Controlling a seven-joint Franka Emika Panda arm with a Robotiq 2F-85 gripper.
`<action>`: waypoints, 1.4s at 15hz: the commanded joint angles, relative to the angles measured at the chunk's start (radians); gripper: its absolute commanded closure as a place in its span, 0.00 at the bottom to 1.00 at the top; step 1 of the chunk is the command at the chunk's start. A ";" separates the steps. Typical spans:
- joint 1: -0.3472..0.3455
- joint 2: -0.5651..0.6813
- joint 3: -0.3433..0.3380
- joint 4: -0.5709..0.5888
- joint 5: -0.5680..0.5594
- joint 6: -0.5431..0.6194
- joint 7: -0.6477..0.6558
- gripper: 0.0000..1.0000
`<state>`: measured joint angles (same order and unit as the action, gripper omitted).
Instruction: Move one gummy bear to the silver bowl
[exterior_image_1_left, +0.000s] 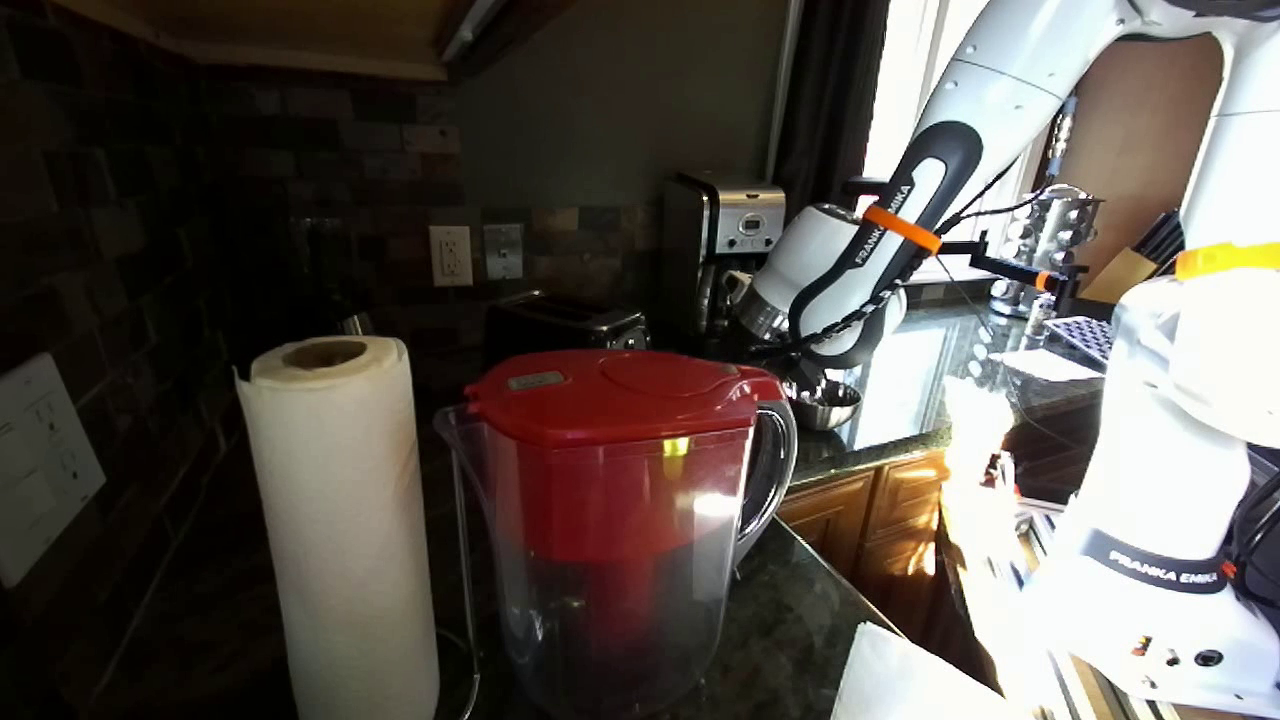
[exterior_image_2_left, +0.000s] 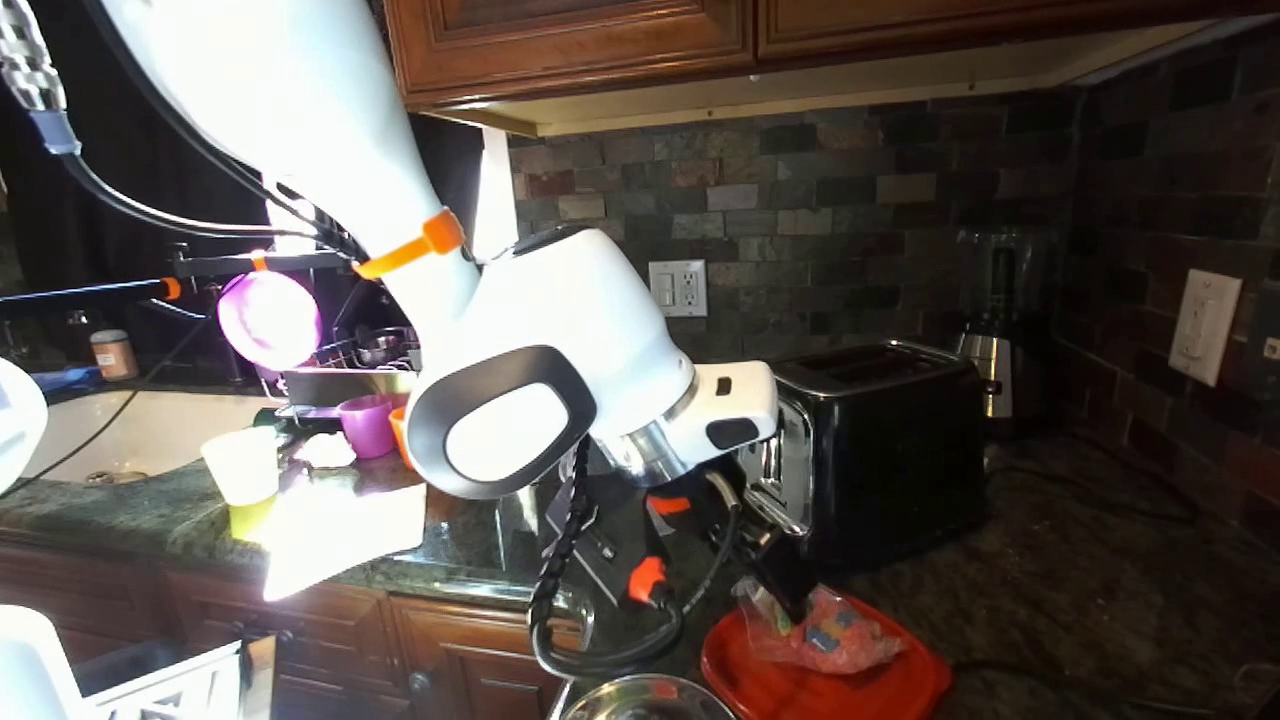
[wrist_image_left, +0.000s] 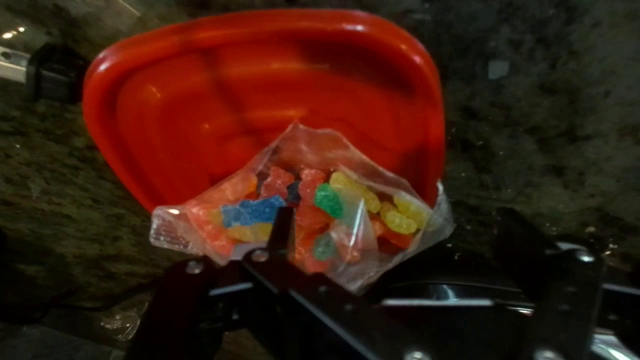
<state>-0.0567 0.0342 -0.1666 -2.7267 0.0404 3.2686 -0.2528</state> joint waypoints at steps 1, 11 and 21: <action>-0.005 -0.055 0.038 -0.017 -0.029 -0.082 0.075 0.00; 0.069 -0.127 0.035 -0.009 0.265 -0.178 -0.099 0.00; -0.045 -0.081 0.023 -0.016 0.153 -0.220 -0.101 0.00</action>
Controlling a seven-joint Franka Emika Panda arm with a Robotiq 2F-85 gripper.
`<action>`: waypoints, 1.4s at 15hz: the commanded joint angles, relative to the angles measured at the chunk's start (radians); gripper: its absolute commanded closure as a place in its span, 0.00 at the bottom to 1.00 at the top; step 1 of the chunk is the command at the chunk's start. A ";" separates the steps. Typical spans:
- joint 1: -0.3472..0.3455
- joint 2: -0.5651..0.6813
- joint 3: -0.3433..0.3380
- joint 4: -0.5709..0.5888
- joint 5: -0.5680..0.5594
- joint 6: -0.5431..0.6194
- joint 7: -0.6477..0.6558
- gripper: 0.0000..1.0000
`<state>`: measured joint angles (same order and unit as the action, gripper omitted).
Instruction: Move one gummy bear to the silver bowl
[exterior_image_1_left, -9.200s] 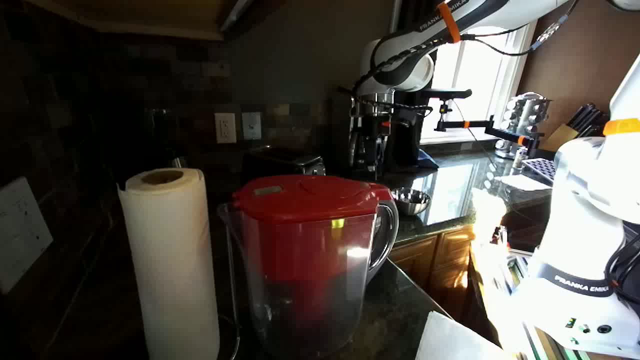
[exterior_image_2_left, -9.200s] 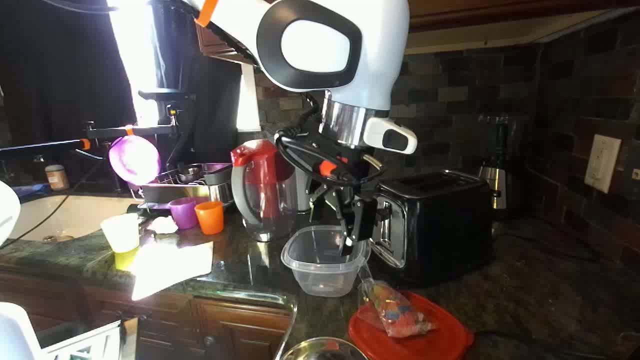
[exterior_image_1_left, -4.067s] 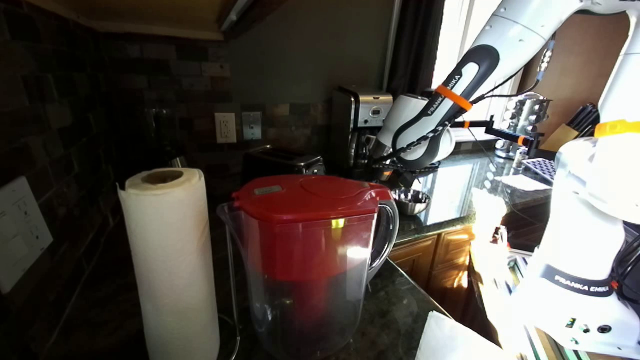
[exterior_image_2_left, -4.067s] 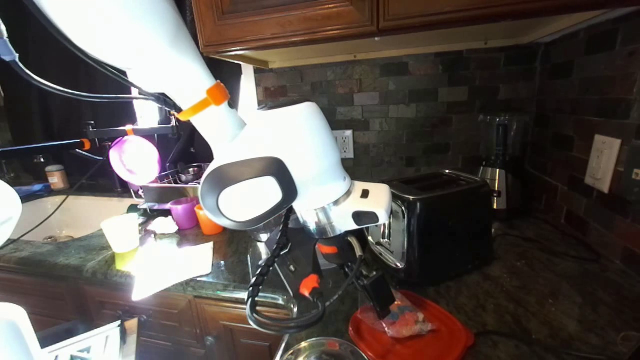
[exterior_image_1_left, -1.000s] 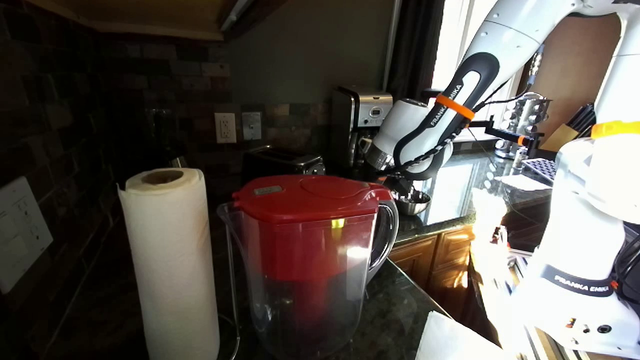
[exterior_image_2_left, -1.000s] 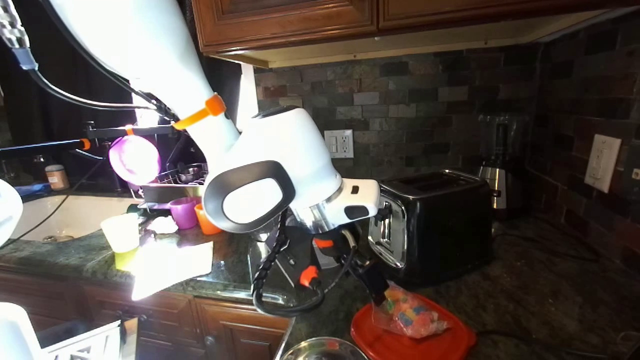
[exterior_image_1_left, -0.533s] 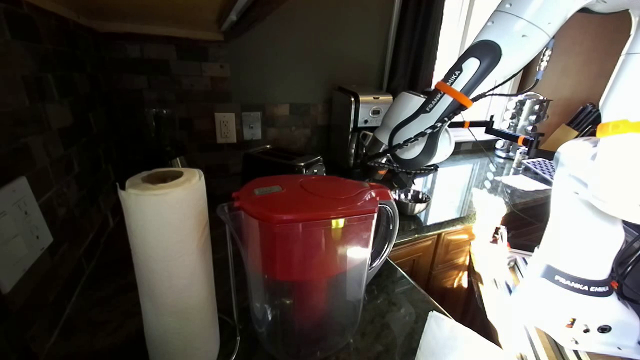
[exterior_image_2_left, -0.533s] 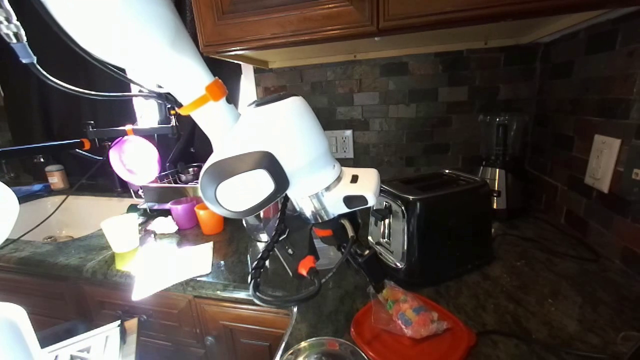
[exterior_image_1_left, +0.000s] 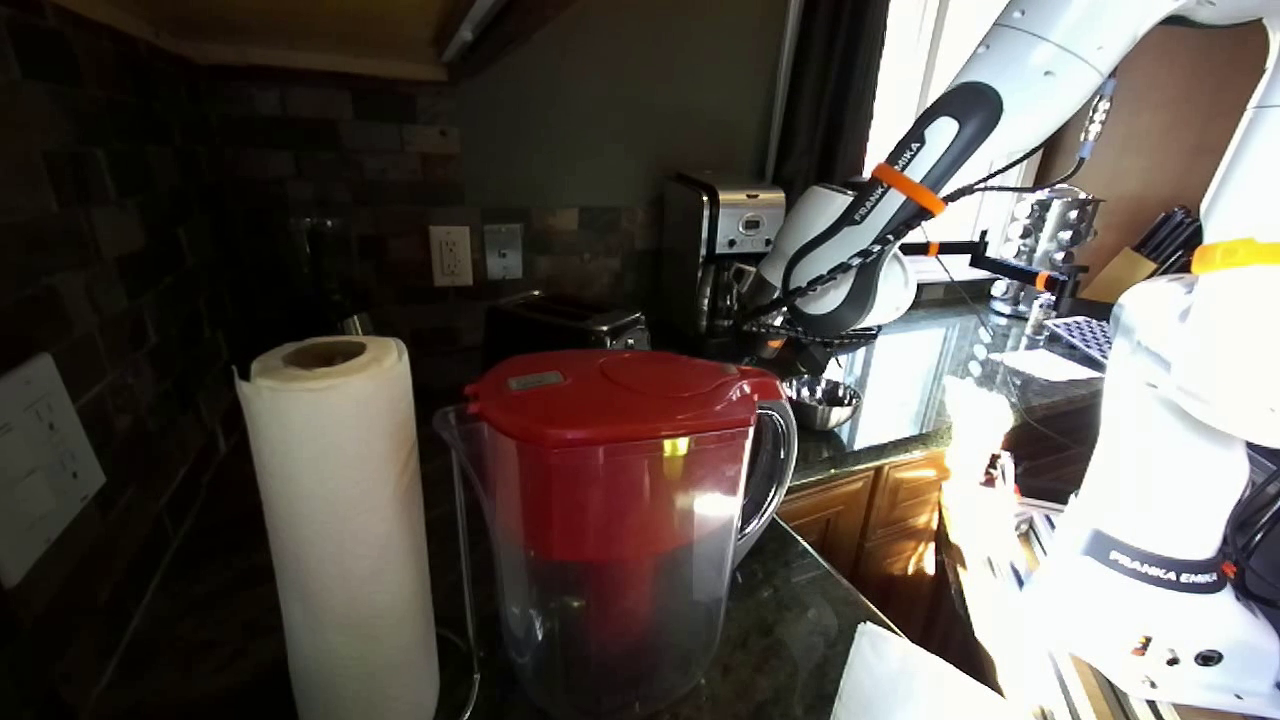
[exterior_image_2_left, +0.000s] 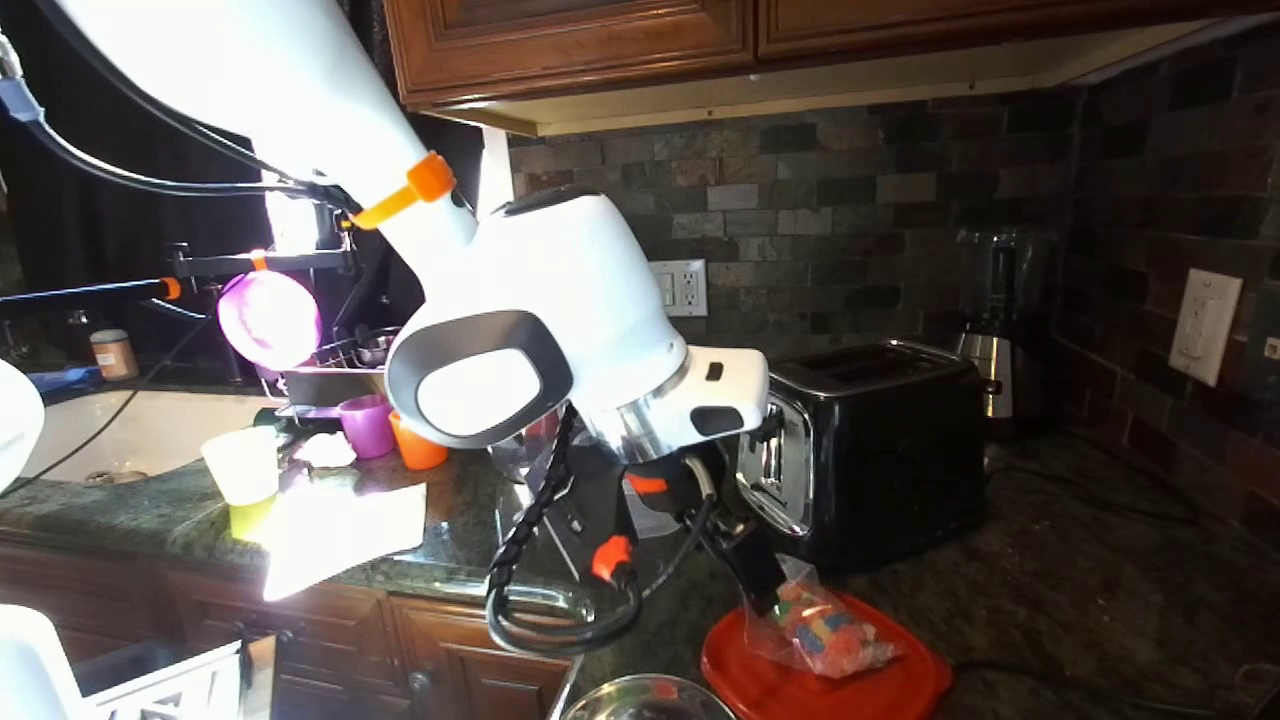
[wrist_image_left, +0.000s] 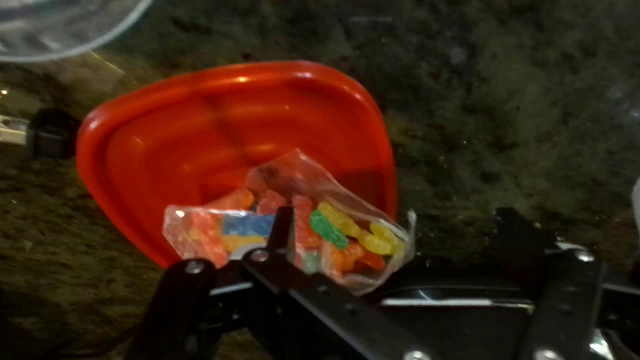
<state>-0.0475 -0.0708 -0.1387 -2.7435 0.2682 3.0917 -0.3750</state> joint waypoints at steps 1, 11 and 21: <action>-0.070 0.025 -0.005 -0.004 -0.102 -0.057 0.028 0.00; -0.057 -0.012 0.001 0.002 -0.066 -0.110 -0.015 0.00; -0.057 -0.004 0.001 0.038 -0.052 -0.121 0.003 0.58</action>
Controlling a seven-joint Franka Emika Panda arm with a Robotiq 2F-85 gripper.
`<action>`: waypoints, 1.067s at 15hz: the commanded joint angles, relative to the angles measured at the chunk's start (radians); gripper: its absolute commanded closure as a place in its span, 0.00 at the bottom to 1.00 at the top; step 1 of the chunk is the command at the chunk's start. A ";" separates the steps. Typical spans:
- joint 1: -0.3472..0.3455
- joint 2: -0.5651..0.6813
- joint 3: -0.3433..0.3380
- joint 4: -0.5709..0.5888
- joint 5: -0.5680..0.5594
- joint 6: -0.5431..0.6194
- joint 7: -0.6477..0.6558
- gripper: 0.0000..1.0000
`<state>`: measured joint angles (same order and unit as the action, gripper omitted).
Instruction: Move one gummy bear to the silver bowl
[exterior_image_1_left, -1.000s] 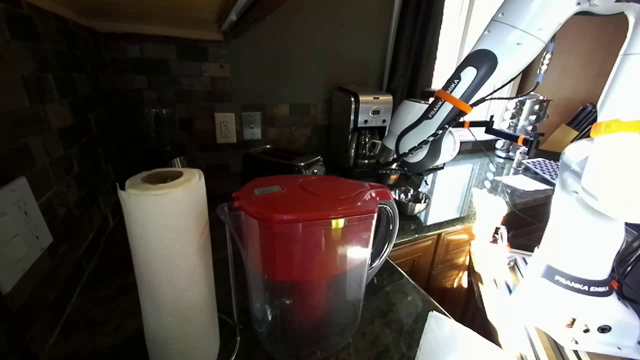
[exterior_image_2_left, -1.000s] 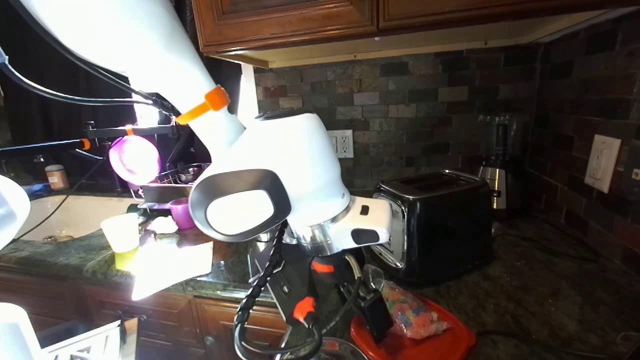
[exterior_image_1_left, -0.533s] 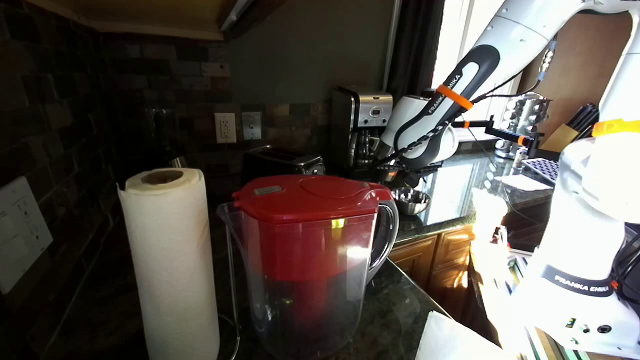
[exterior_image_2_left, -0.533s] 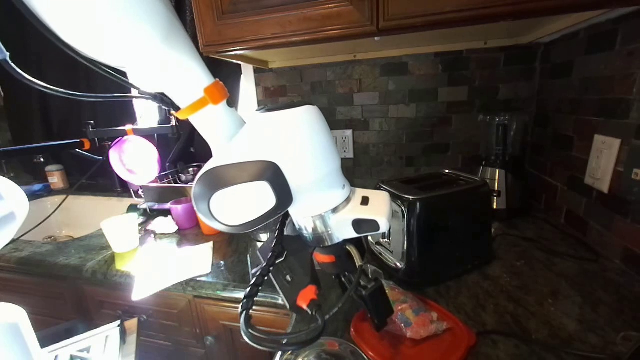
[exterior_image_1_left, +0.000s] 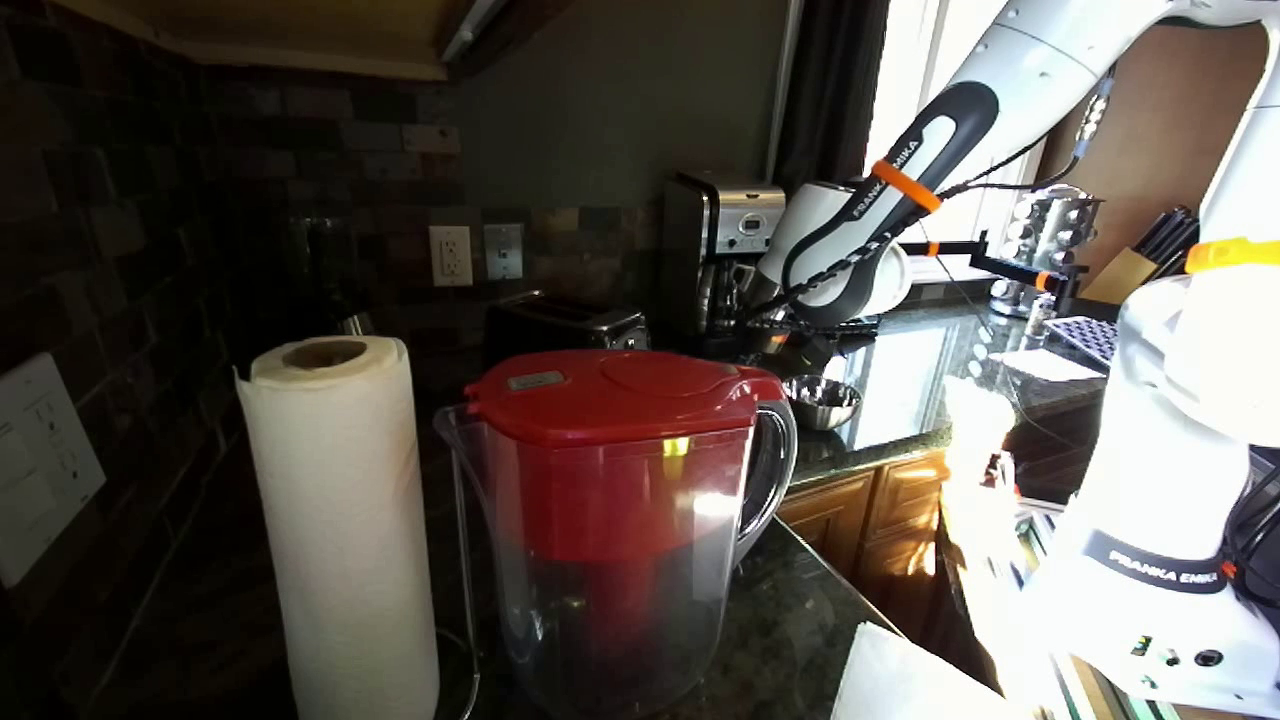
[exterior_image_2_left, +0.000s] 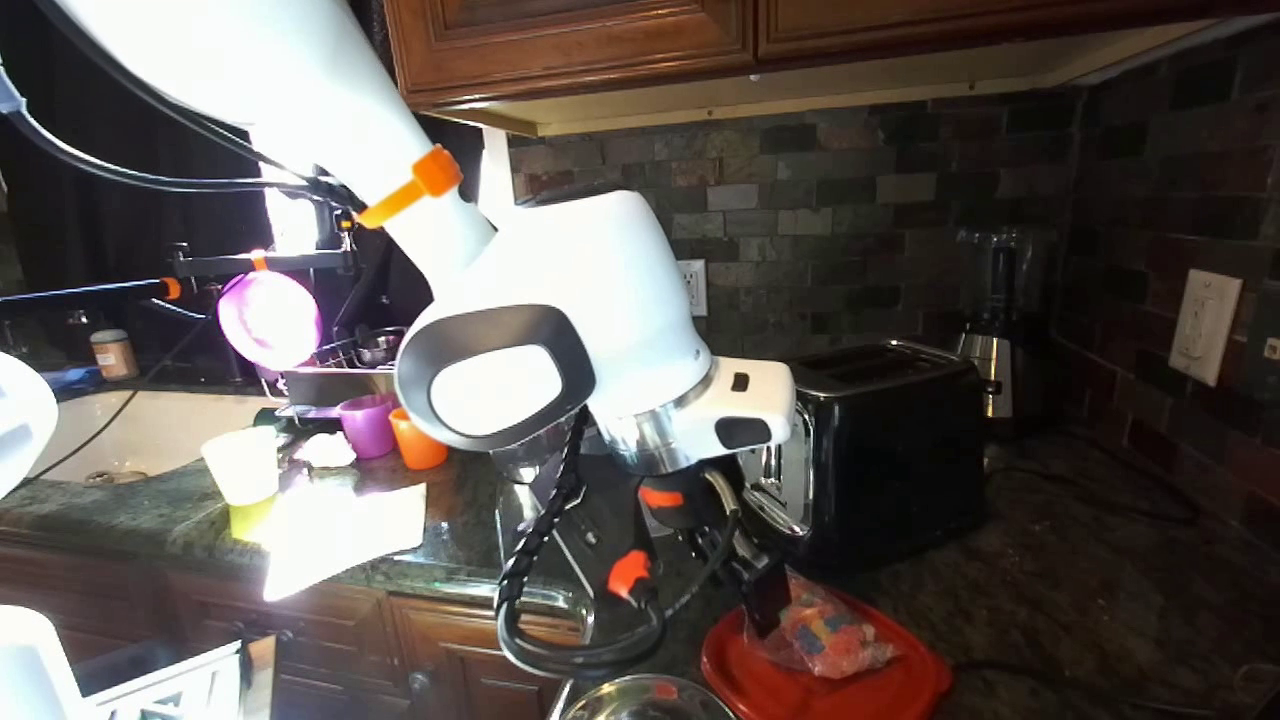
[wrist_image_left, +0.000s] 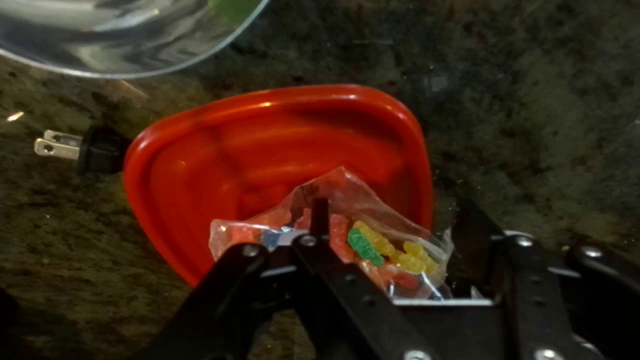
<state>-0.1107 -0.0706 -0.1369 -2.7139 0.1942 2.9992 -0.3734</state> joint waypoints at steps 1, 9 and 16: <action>0.005 -0.004 -0.001 0.009 0.022 -0.028 0.003 0.67; 0.002 0.016 -0.002 0.029 0.028 -0.017 0.005 1.00; -0.004 0.050 -0.001 0.054 0.014 -0.013 0.016 0.84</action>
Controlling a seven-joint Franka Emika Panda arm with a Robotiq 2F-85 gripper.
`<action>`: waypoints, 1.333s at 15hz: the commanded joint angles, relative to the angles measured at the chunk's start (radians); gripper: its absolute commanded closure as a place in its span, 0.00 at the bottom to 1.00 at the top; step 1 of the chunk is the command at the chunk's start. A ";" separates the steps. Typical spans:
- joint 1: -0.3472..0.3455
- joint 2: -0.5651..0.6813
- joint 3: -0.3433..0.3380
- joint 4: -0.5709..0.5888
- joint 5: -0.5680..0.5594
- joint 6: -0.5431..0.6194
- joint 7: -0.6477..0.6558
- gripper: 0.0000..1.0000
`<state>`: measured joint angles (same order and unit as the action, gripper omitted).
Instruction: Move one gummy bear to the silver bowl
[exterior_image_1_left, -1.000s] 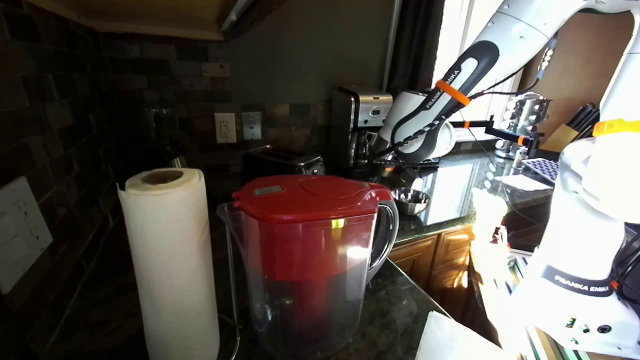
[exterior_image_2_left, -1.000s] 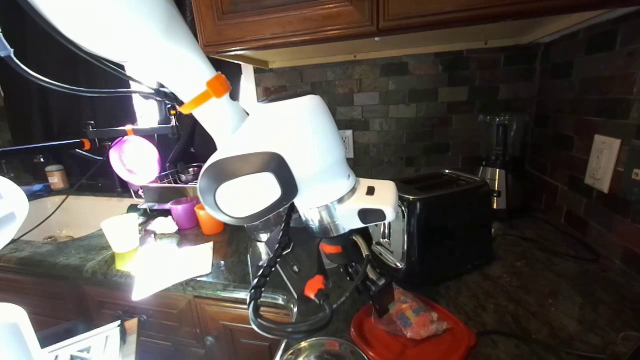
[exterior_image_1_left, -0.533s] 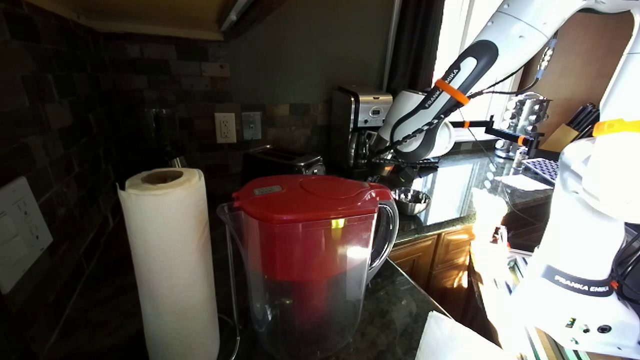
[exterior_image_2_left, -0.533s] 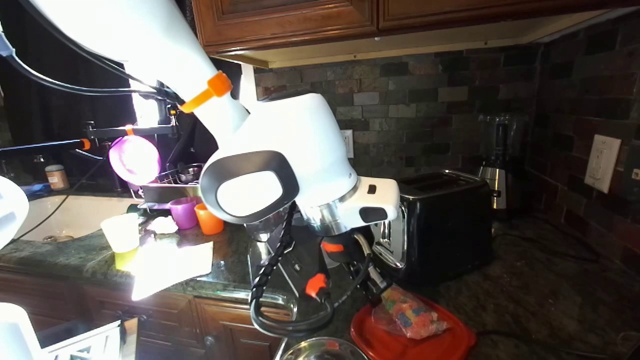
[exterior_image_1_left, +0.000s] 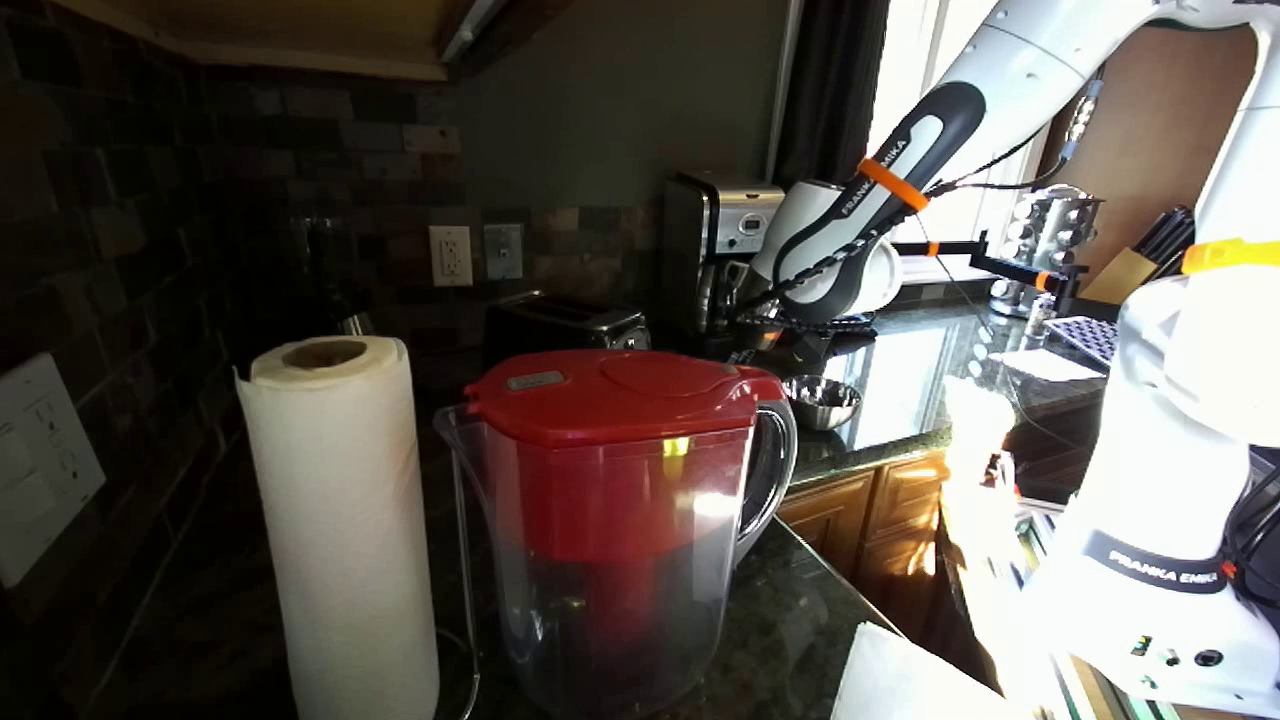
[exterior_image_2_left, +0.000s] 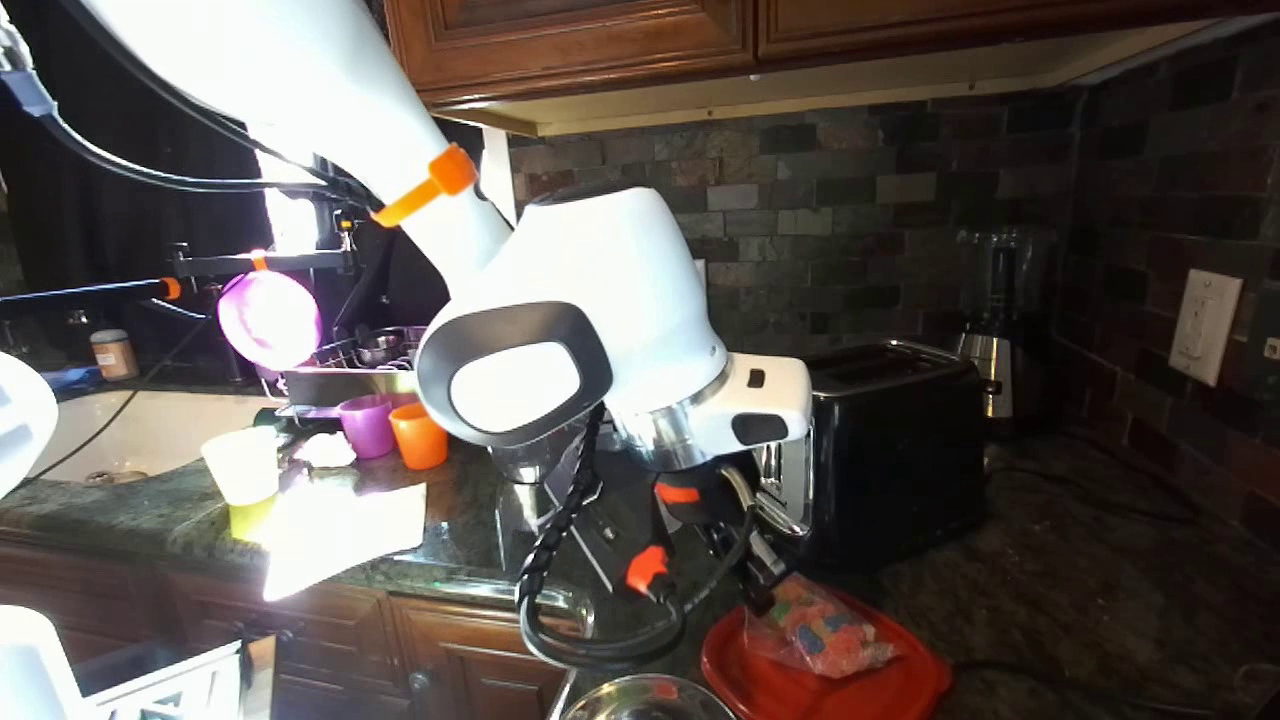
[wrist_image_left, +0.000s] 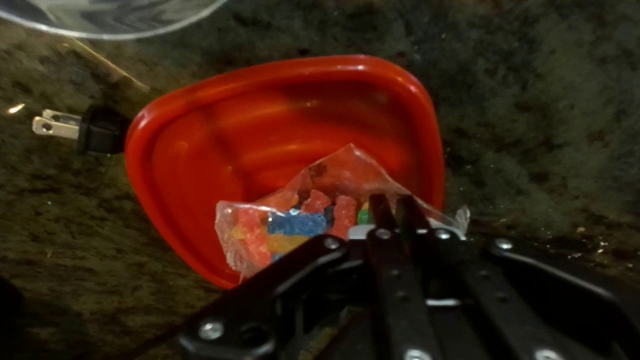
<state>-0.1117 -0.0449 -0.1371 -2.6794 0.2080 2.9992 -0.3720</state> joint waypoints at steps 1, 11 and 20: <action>-0.004 0.028 -0.001 0.022 0.000 -0.013 0.015 0.84; -0.007 0.052 -0.004 0.041 -0.004 -0.003 0.014 0.80; -0.013 0.074 -0.009 0.055 -0.030 0.005 0.028 0.71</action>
<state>-0.1194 0.0059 -0.1400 -2.6376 0.2050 2.9992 -0.3710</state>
